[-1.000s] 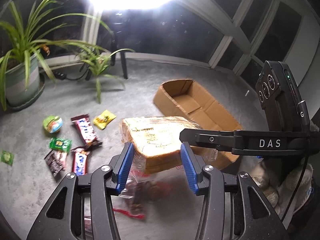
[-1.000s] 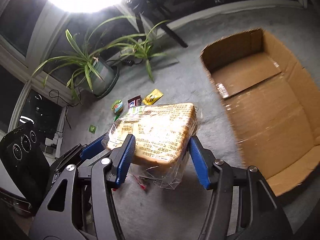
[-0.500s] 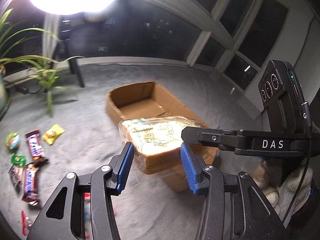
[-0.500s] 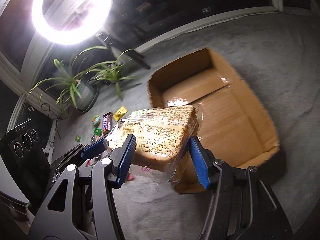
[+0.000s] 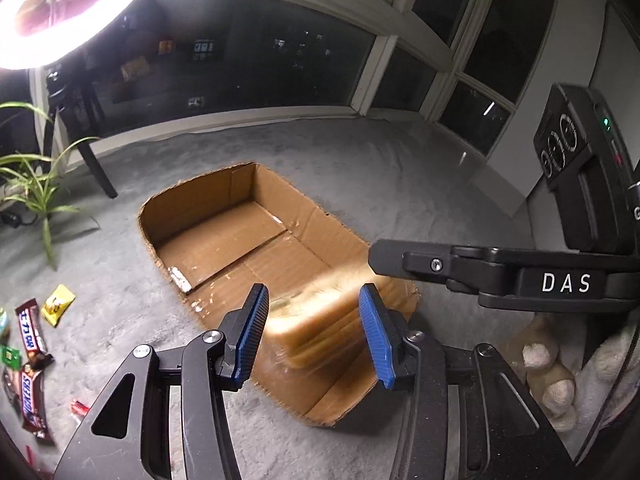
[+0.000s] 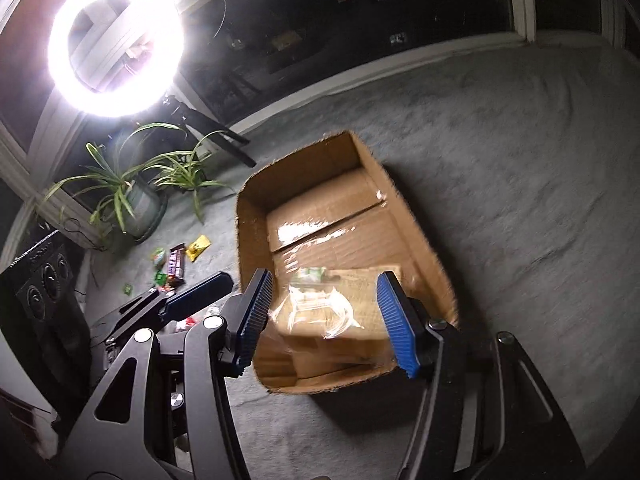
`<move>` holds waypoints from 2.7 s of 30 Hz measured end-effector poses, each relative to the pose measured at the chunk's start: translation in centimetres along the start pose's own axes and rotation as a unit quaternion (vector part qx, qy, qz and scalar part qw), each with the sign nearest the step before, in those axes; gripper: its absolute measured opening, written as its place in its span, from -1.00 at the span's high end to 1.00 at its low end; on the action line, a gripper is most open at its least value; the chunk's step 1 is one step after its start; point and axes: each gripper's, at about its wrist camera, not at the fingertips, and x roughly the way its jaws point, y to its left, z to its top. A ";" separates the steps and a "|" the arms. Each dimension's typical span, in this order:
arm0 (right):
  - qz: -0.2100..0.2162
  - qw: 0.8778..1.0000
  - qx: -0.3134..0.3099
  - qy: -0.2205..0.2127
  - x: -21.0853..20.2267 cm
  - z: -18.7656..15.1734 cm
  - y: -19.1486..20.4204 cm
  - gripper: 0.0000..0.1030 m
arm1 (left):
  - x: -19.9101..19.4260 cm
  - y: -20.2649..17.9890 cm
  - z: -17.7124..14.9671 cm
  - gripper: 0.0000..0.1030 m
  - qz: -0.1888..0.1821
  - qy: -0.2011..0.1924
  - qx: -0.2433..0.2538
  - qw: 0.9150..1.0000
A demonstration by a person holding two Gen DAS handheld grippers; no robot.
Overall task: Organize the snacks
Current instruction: 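Carry the bread loaf with the right tool into the cardboard box and release, then grasp a red-sealed meat bag with the right tool while the left tool grasps another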
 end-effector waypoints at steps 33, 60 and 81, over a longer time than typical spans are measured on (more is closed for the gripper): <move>0.062 0.989 -0.131 0.013 2.7 -5.9 12.3 -0.64 | -13.5 10.0 -10.5 -0.03 0.145 -0.029 -0.136 0.980; 0.108 0.964 -0.157 0.182 15.9 -10.8 20.8 0.02 | -13.4 20.1 -18.1 -0.03 0.111 0.021 -0.324 0.939; 0.077 0.955 -0.209 0.194 18.3 -11.3 22.8 0.22 | -10.6 21.1 -17.0 0.02 0.168 0.056 -0.267 0.947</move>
